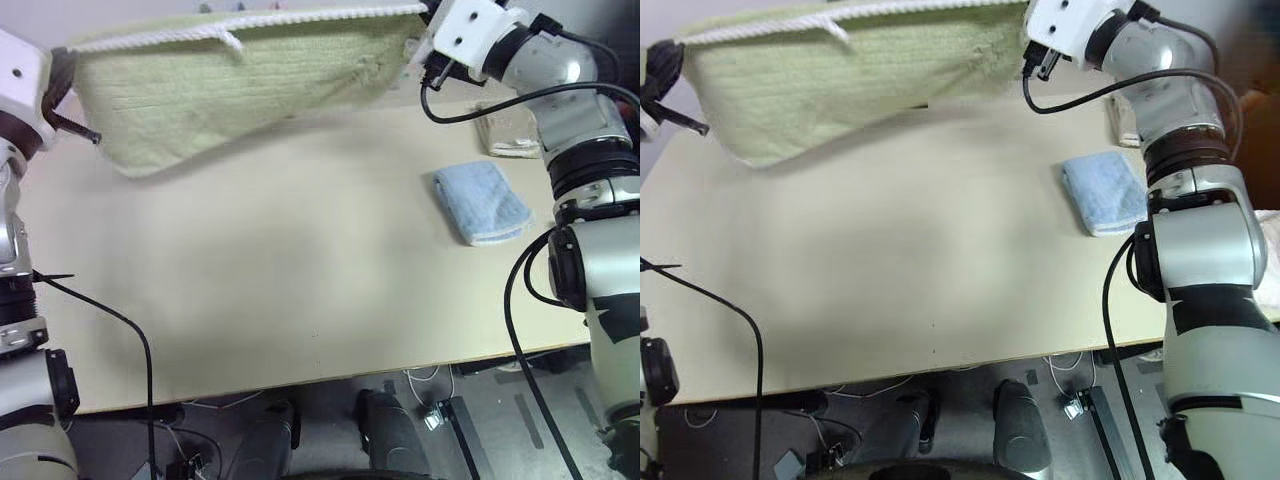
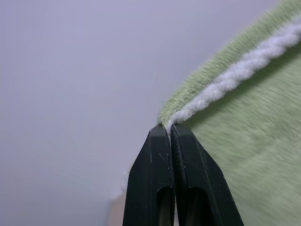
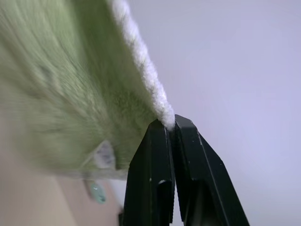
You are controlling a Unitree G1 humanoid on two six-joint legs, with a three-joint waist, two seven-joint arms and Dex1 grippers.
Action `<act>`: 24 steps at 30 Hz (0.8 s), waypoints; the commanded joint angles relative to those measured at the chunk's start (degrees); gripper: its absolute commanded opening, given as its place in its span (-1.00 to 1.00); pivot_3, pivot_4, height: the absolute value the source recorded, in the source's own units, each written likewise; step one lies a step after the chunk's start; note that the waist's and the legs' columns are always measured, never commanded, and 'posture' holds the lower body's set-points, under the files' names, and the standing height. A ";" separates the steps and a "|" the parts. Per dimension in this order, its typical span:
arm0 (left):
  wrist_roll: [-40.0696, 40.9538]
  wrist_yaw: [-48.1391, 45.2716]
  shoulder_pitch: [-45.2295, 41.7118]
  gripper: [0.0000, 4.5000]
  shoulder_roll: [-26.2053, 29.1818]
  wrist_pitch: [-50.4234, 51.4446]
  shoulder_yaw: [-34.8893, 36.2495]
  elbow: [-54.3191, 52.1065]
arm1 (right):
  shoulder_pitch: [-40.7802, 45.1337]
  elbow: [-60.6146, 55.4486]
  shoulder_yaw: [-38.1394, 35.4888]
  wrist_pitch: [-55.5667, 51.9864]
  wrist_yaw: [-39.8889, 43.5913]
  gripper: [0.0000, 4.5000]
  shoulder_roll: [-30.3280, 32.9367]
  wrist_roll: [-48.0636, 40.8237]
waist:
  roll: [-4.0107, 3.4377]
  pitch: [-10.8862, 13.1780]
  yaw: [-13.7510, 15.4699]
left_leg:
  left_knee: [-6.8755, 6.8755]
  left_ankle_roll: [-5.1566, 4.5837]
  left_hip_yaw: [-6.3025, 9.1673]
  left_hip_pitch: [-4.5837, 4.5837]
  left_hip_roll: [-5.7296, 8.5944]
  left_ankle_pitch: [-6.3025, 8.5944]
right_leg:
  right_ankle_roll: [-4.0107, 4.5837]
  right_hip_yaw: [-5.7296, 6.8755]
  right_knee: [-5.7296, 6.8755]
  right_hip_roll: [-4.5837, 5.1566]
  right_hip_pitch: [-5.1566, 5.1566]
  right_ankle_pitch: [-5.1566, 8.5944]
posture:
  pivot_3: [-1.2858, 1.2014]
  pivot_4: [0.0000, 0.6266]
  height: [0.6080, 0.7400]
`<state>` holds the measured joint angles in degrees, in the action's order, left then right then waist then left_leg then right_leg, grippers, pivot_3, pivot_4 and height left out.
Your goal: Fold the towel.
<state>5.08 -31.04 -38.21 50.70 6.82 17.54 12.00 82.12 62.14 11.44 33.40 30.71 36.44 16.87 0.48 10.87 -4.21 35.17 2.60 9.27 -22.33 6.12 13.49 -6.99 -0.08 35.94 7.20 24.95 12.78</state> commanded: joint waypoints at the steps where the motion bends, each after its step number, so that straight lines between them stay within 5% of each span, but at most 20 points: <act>1: 3.93 -5.30 9.07 -1.00 1.29 2.21 3.22 -6.75 | -5.74 -10.22 -3.22 -2.27 12.82 -0.95 1.59 -8.69 | 0.00 0.04 -0.69 | -0.01 -0.02 -0.07 -0.01 -0.03 0.01 | 0.00 0.00 -0.02 0.00 0.03 0.00 | 0.03 -0.52 1.00; 5: 8.42 -11.56 29.64 -1.00 1.31 8.62 10.11 -19.95 | -23.84 -33.24 -2.73 -14.87 28.40 -0.95 5.45 -18.35 | 0.03 0.03 -1.38 | 0.05 -0.06 -0.16 -0.11 -0.29 0.05 | 0.01 -0.10 0.15 -0.04 0.27 0.00 | 0.03 -0.52 1.00; 14: 16.84 -22.13 60.75 -1.00 -0.73 21.08 22.06 -38.07 | -53.83 -68.23 -7.84 -44.87 43.28 -0.95 22.01 -32.09 | 0.00 0.11 2.25 | 0.44 -0.56 -1.01 0.00 -0.53 0.37 | 0.08 -0.52 0.09 -0.20 0.19 -0.03 | 0.03 -0.52 1.00; 19: 19.78 -25.02 64.03 -1.00 0.49 24.29 23.54 -40.08 | -55.33 -71.21 -8.95 -48.85 43.81 -0.95 23.37 -34.11 | 0.07 0.10 3.43 | 1.04 -0.61 -1.43 0.06 -0.91 0.50 | 0.37 -0.51 0.05 -0.36 -0.14 0.04 | 0.03 -0.52 1.00; 24: 15.09 -20.68 54.74 -1.00 1.20 19.60 16.73 -31.25 | -47.24 -62.22 -5.08 -44.65 39.52 -0.95 17.31 -27.78 | 0.08 0.07 3.54 | 1.03 -0.61 -1.67 0.16 -1.06 0.50 | 0.41 -0.43 -0.01 -0.35 -0.30 0.00 | 0.03 -0.52 1.00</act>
<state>21.98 -53.15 17.70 51.41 28.88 35.65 -21.38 32.97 -2.24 5.92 -13.11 71.87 54.55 -12.93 0.56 10.94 -0.67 36.18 1.99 7.58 -22.16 5.06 13.99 -6.65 -0.51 35.94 6.85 24.65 12.74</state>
